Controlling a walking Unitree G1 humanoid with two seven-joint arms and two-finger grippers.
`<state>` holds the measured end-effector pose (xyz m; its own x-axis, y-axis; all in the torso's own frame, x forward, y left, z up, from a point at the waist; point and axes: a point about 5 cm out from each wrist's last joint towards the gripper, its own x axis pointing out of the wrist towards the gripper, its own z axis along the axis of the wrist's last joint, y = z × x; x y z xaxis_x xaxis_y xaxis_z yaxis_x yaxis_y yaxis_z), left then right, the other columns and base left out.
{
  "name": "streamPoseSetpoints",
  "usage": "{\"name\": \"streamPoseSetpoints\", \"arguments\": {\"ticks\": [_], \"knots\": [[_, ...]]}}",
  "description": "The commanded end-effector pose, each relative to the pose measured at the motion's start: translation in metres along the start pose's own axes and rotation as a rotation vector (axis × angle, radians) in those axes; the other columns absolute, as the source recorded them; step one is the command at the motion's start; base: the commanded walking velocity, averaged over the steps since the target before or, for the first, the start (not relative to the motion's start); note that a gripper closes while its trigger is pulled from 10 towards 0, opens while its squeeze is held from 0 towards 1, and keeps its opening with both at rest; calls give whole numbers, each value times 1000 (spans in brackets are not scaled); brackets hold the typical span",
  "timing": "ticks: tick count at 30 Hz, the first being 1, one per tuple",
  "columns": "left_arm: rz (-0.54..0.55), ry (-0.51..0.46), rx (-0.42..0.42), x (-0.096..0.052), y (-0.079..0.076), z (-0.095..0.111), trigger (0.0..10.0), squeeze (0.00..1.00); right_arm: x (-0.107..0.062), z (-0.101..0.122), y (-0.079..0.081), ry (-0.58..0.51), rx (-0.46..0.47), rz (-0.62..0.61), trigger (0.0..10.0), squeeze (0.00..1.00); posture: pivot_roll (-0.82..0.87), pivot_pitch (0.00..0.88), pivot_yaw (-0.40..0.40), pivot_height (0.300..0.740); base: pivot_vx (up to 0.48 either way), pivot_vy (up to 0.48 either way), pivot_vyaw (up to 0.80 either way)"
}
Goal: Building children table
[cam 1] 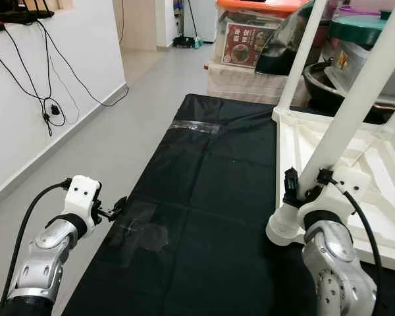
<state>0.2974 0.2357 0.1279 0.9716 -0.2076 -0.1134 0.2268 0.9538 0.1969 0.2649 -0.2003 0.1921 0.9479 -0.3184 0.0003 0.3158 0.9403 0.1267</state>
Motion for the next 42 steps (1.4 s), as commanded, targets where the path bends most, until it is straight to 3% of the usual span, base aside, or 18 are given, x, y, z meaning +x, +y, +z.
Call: {"name": "streamPoseSetpoints", "arguments": {"ticks": [1,12,18,22,25,28,32,36,42], "knots": [[-17,11,15,1,-3,-3,10000,0,6,8,-26,-31,-19,-98,10000,0,79,0,-45,740,0,0,0],[-29,10,19,2,-4,-3,10000,0,18,26,-31,-59,-54,21,10000,0,76,0,-46,740,0,0,0],[-36,8,22,2,-7,-3,10000,0,21,17,-18,21,1,187,10000,0,83,0,-49,740,0,0,0],[-39,8,25,2,-7,-3,10000,0,24,15,-17,39,26,227,10000,0,83,0,-48,740,0,0,0],[-41,6,29,4,-6,-2,10000,0,35,21,-21,3,20,315,10000,0,79,0,-47,740,0,0,0],[-46,1,31,6,-7,0,10000,0,51,26,-35,-31,-37,390,10000,0,84,0,-52,740,0,0,0],[-48,-2,31,6,-8,0,10000,0,56,32,-41,-53,-55,423,10000,0,85,0,-53,740,0,0,0],[-48,-2,30,5,-9,-1,10000,0,56,39,-41,-84,-49,532,10000,0,88,0,-58,740,0,0,0],[-50,-2,31,4,-10,-2,10000,0,58,35,-43,-66,-56,631,10000,0,99,0,-62,740,0,0,0]]}}
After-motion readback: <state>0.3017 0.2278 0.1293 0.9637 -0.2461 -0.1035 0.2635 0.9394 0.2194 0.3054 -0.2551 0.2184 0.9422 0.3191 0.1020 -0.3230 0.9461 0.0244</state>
